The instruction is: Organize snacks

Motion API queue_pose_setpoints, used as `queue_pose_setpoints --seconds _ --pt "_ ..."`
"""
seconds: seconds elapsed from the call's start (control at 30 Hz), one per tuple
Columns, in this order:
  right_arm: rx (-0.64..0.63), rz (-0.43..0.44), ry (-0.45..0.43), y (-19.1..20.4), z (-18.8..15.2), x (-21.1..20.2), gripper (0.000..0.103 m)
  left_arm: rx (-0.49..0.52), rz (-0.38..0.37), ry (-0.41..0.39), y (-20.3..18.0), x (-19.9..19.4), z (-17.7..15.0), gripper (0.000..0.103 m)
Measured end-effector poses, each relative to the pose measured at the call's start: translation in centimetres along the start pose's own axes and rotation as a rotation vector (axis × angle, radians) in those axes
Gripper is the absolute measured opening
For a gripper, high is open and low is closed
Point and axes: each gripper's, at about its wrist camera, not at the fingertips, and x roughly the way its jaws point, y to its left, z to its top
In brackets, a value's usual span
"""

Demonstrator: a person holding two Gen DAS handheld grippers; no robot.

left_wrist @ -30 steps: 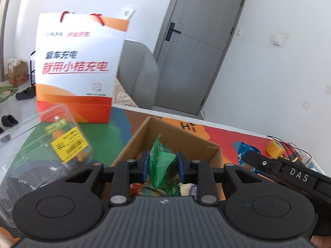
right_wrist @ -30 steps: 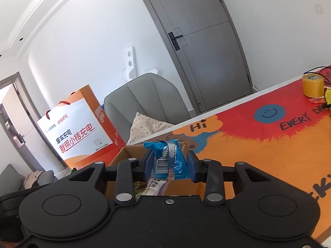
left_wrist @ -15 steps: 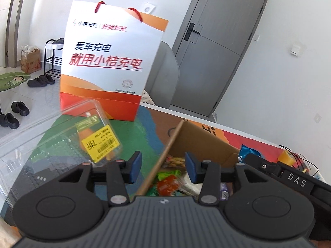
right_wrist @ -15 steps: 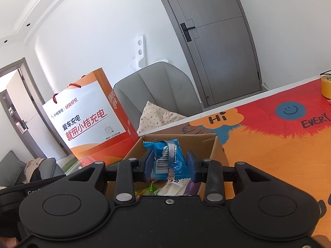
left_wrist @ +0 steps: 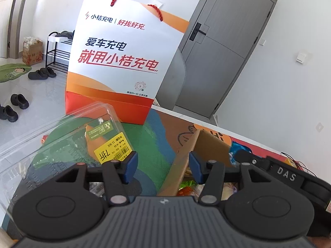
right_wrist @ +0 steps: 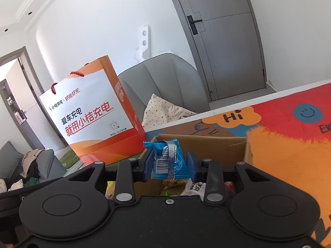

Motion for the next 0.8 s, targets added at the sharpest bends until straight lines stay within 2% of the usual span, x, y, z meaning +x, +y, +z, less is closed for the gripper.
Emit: queue_pose_setpoints --seconds 0.1,0.17,0.27,0.47,0.6,0.8 --pt "-0.022 0.018 0.016 0.7 0.1 0.8 0.038 -0.009 0.011 0.008 0.5 0.6 0.2 0.054" --pt "-0.018 0.015 0.014 0.7 0.0 1.0 0.044 -0.014 0.017 0.016 0.7 0.9 0.2 0.054" --pt "0.001 0.003 0.023 0.1 -0.2 0.9 0.044 -0.015 0.014 0.023 0.6 1.1 0.0 0.055" --pt "0.034 -0.034 0.012 -1.7 -0.4 -0.2 0.049 -0.001 0.003 0.027 -0.4 0.9 -0.8 0.062" --pt "0.048 -0.052 0.007 -2.7 -0.6 -1.1 0.052 0.008 0.001 0.027 -1.1 0.7 -1.2 0.071" --pt "0.057 -0.080 -0.004 -3.9 -0.8 -2.6 0.060 0.020 -0.012 0.024 -2.3 0.3 -1.6 0.075"
